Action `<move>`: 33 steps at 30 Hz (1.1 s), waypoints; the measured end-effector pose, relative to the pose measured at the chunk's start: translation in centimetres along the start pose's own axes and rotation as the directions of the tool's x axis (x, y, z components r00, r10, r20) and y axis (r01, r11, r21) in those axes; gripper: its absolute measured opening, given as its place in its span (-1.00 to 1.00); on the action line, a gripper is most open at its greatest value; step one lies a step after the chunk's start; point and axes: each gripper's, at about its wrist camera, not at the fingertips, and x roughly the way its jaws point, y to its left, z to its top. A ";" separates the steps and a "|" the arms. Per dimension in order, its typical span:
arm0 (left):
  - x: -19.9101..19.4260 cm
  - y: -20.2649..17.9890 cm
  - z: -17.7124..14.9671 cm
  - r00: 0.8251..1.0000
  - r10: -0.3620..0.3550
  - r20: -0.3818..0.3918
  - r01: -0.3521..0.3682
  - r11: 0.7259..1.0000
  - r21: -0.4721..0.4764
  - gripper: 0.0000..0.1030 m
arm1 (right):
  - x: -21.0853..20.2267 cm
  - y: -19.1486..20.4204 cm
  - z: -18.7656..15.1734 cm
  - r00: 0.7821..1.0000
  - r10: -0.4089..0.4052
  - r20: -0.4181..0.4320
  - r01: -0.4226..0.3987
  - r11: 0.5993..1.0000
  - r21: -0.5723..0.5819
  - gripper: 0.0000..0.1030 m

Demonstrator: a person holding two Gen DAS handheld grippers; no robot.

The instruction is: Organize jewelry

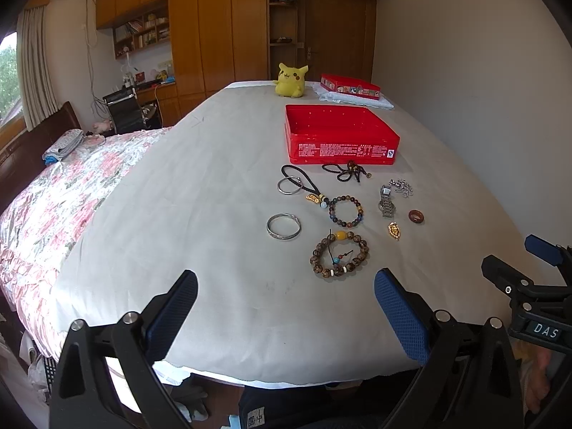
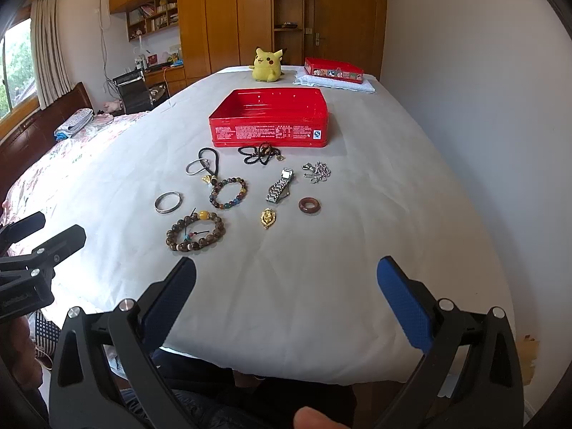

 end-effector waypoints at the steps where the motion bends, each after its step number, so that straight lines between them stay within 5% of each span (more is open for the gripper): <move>1: 0.2 -0.1 0.0 1.000 0.003 0.000 -0.003 1.000 0.003 0.93 | -0.1 0.0 -0.1 1.000 0.001 0.001 -0.001 1.000 0.000 0.95; 33: 0.1 0.1 -0.1 1.000 0.005 0.000 -0.005 1.000 0.000 0.93 | -0.1 0.2 -0.1 1.000 0.007 -0.005 -0.007 1.000 0.002 0.95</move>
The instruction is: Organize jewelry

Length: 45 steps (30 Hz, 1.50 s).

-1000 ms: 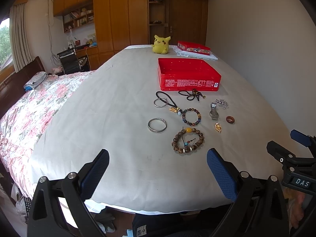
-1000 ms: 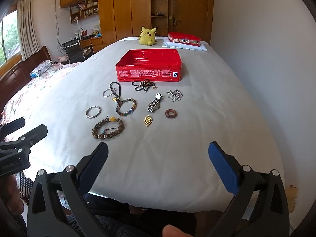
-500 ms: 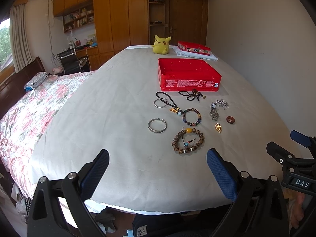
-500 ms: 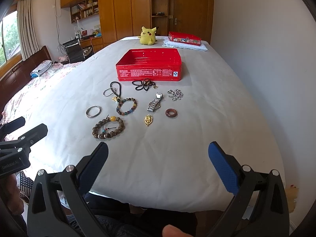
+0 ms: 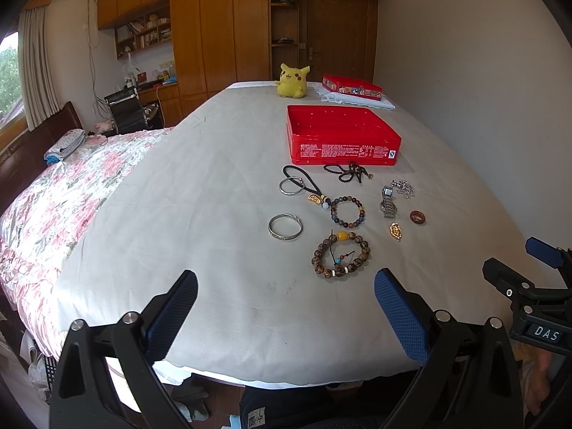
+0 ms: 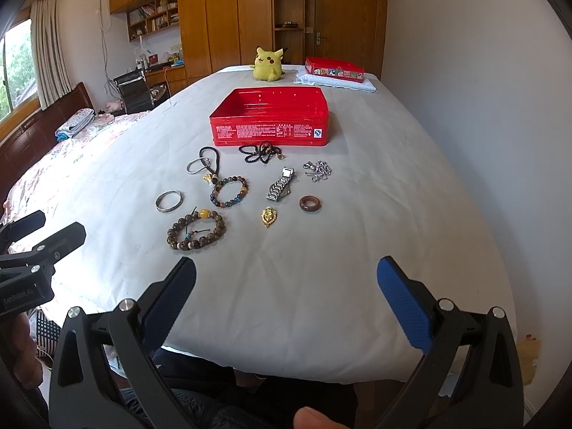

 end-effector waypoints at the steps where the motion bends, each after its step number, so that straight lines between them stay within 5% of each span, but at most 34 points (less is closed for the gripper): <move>1: 0.0 0.0 0.0 1.000 0.000 0.000 0.000 1.000 -0.001 0.93 | 0.1 0.0 0.0 1.000 -0.002 0.000 0.002 1.000 -0.002 0.95; 36: 0.6 -0.3 -0.1 1.000 -0.007 -0.013 0.007 1.000 -0.010 0.93 | 0.5 -0.2 -0.1 1.000 0.008 -0.012 -0.008 1.000 0.001 0.95; 41: 2.1 0.5 -0.4 0.989 -0.149 -0.024 0.148 0.988 -0.051 0.93 | 1.3 -0.4 -0.1 1.000 0.014 0.023 -0.013 1.000 -0.028 0.94; 45: 4.4 -0.2 -0.8 0.994 -0.109 -0.028 0.110 0.994 0.013 0.92 | 3.3 -0.6 0.0 1.000 0.013 0.009 -0.012 0.997 -0.070 0.95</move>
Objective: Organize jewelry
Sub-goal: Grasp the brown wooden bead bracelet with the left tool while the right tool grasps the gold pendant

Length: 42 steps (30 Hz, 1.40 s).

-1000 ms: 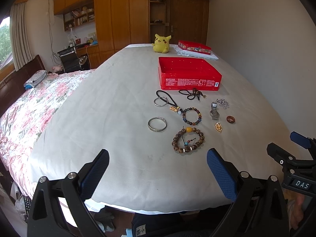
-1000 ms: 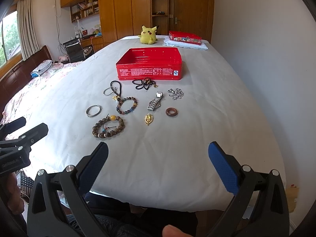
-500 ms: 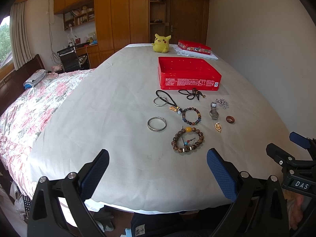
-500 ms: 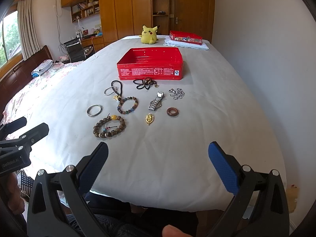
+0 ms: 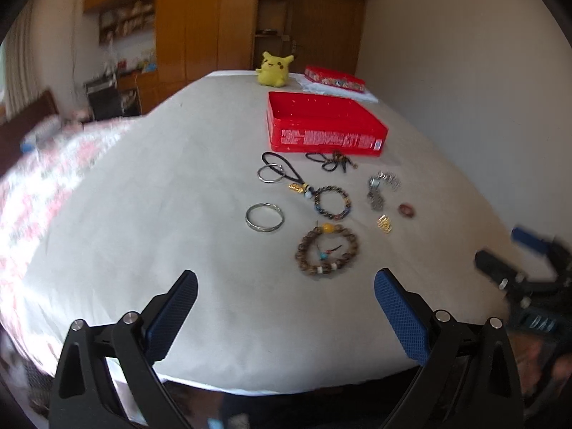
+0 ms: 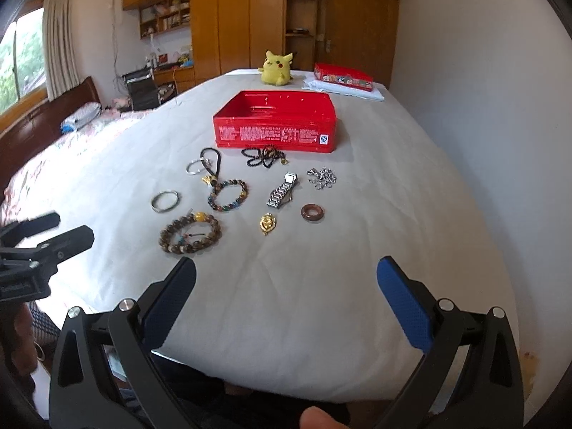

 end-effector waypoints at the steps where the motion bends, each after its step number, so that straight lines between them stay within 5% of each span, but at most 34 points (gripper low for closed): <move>1: 0.5 -0.1 -0.2 1.000 -0.029 0.002 0.028 1.000 0.009 0.92 | 0.7 -0.1 0.1 1.000 0.003 -0.015 -0.003 1.000 -0.005 0.95; 3: 1.5 -0.1 -0.6 0.995 -0.104 0.013 0.104 0.995 -0.012 0.92 | 1.8 -0.3 0.2 0.999 0.014 -0.033 -0.014 1.000 -0.011 0.94; 8: 3.6 -1.4 -0.3 0.997 -0.073 -0.035 0.075 0.995 0.064 0.92 | 4.1 -0.5 0.4 0.998 0.042 -0.054 -0.043 0.999 -0.028 0.86; 11: 4.3 -1.8 0.2 0.999 -0.043 -0.026 0.045 0.996 0.078 0.92 | 6.0 -0.8 0.4 0.991 0.080 -0.109 -0.083 0.996 -0.019 0.13; 12: 4.4 -1.7 0.4 0.999 -0.048 -0.026 0.050 0.996 0.074 0.92 | 6.7 -0.9 0.3 0.987 0.099 -0.127 -0.101 0.995 -0.011 0.08; 14: 5.4 -1.8 0.6 0.996 -0.074 -0.046 0.077 0.994 0.073 0.92 | 7.7 -0.9 0.3 0.981 0.116 -0.153 -0.118 0.993 -0.005 0.08; 18: 7.7 -1.9 0.7 0.987 -0.105 -0.124 0.114 0.991 0.073 0.92 | 8.5 -1.0 0.7 0.980 0.132 -0.148 -0.131 0.991 0.018 0.65; 21: 9.1 -2.0 0.6 0.982 -0.107 -0.153 0.121 0.989 0.087 0.90 | 8.9 -1.2 1.3 0.979 0.142 -0.143 -0.141 0.990 0.022 0.69; 23: 10.0 -2.1 0.6 0.979 -0.115 -0.168 0.131 0.988 0.087 0.77 | 9.4 -1.2 1.6 0.978 0.147 -0.146 -0.146 0.989 0.022 0.69; 25: 10.8 -2.2 0.6 0.976 -0.111 -0.185 0.130 0.987 0.091 0.17 | 10.0 -1.1 1.8 0.976 0.155 -0.156 -0.153 0.988 0.023 0.69; 26: 11.4 -2.2 0.6 0.973 -0.105 -0.204 0.126 0.988 0.094 0.11 | 10.2 -1.1 1.9 0.974 0.161 -0.159 -0.160 0.987 0.022 0.69; 29: 12.4 -2.7 0.4 0.969 -0.093 -0.228 0.126 0.983 0.136 0.27 | 11.0 -0.8 2.2 0.972 0.169 -0.166 -0.170 0.985 0.011 0.69; 32: 12.5 -3.5 0.5 0.968 -0.116 -0.223 0.156 0.973 0.171 0.68 | 12.0 -0.3 2.6 0.972 0.162 -0.172 -0.166 0.986 -0.008 0.67; 36: 13.5 -4.2 0.7 0.969 -0.105 -0.225 0.152 0.968 0.199 0.80 | 14.0 0.0 2.7 0.959 0.181 -0.218 -0.188 0.982 -0.013 0.23; 42: 14.4 -4.5 1.2 0.974 -0.100 -0.203 0.147 0.961 0.236 0.84 | 15.2 0.6 2.8 0.964 0.160 -0.214 -0.174 0.983 -0.052 0.23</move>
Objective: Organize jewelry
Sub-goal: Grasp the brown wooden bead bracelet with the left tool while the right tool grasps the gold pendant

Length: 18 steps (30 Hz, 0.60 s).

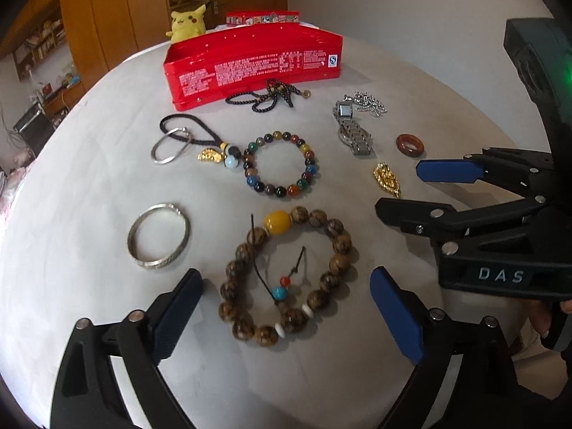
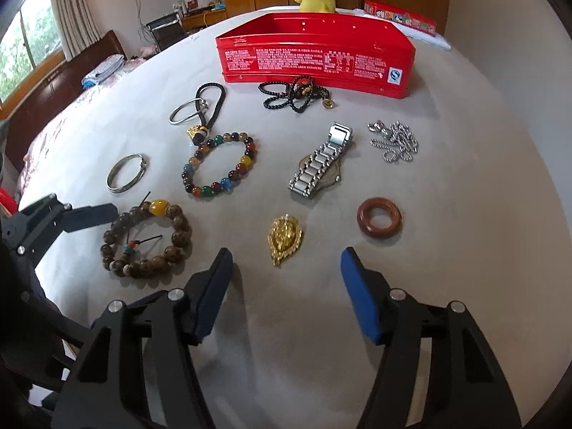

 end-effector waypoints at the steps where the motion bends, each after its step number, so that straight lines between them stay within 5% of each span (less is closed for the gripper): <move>1: 0.1 0.0 0.1 1.000 0.002 0.003 -0.002 1.000 0.003 0.78 | 0.1 0.1 0.1 1.000 -0.004 0.001 0.004 1.000 -0.008 0.19; 5: -0.1 -0.1 0.1 1.000 0.007 0.024 -0.008 1.000 0.016 0.44 | 0.5 0.5 0.2 1.000 -0.007 0.021 0.008 0.999 -0.043 0.01; 12: -0.7 0.6 0.0 0.999 0.001 0.052 -0.002 1.000 0.004 -0.57 | 0.7 0.7 0.5 0.999 0.007 0.032 -0.005 0.998 -0.069 -0.62; 18: -1.1 1.3 0.1 0.997 -0.034 0.069 0.035 0.999 -0.008 -0.58 | 0.3 0.7 0.4 0.999 0.014 0.043 -0.012 0.998 -0.061 -0.63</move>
